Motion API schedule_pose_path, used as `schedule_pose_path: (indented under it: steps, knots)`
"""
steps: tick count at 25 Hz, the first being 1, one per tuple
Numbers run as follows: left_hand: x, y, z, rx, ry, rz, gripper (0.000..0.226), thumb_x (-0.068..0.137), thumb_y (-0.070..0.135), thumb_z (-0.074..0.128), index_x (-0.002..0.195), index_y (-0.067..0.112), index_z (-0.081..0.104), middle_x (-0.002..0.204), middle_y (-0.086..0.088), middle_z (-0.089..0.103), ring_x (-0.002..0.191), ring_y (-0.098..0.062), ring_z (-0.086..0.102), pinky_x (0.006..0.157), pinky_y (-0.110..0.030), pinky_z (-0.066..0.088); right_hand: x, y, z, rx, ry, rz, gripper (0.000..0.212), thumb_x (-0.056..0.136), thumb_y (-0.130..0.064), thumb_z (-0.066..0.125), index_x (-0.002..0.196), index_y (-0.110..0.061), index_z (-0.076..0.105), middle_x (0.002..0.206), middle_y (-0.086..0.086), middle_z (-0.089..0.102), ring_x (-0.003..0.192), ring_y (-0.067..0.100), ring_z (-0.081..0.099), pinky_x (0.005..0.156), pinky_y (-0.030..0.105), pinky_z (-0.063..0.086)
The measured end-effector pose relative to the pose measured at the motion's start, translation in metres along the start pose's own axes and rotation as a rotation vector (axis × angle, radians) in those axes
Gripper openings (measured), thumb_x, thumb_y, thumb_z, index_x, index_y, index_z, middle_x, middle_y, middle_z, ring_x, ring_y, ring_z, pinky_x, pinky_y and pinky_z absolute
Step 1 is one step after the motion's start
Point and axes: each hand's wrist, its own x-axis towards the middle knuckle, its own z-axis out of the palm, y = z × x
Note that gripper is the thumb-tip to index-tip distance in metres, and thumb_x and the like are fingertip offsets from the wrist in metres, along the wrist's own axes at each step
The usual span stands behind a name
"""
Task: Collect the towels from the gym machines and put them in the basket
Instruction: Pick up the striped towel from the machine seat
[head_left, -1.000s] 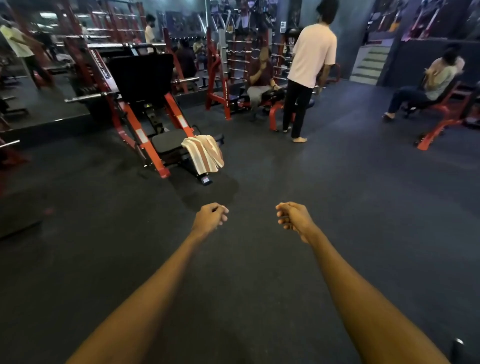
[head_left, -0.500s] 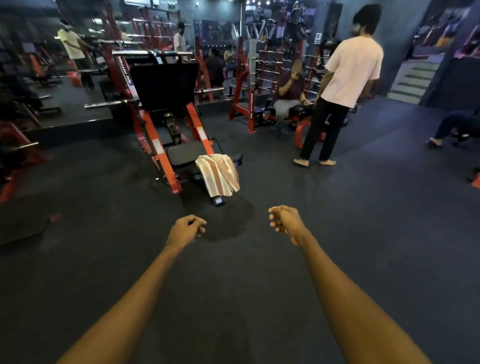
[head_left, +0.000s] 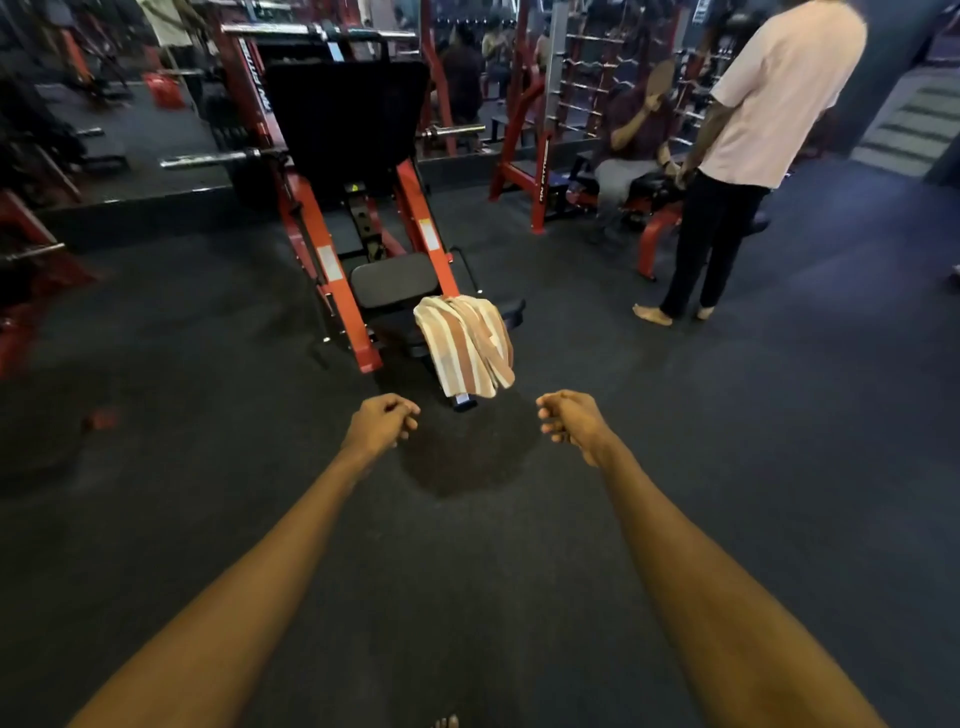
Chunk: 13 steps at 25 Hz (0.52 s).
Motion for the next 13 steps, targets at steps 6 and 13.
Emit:
schedule_pose_path:
  steps: [6, 13]
  knots:
    - [0.142, 0.025, 0.01, 0.059, -0.02, -0.037, 0.023, 0.094, 0.015, 0.048, 0.092, 0.015, 0.071, 0.078, -0.003, 0.071, 0.066, -0.014, 0.06, 0.056, -0.025, 0.043, 0.142, -0.028, 0.021, 0.014, 0.007, 0.057, 0.015, 0.093, -0.011, 0.054, 0.091, -0.011, 0.068, 0.066, 0.0, 0.063, 0.048, 0.011, 0.056, 0.046, 0.024, 0.041]
    - [0.298, 0.037, 0.029, 0.08, 0.019, -0.125, 0.022, 0.096, 0.017, 0.049, 0.095, 0.015, 0.071, 0.083, -0.004, 0.071, 0.07, -0.013, 0.061, 0.061, -0.027, 0.046, 0.332, -0.054, 0.043, 0.013, -0.044, 0.112, 0.018, 0.089, -0.011, 0.056, 0.098, -0.005, 0.071, 0.072, 0.006, 0.065, 0.049, 0.013, 0.058, 0.043, 0.023, 0.042]
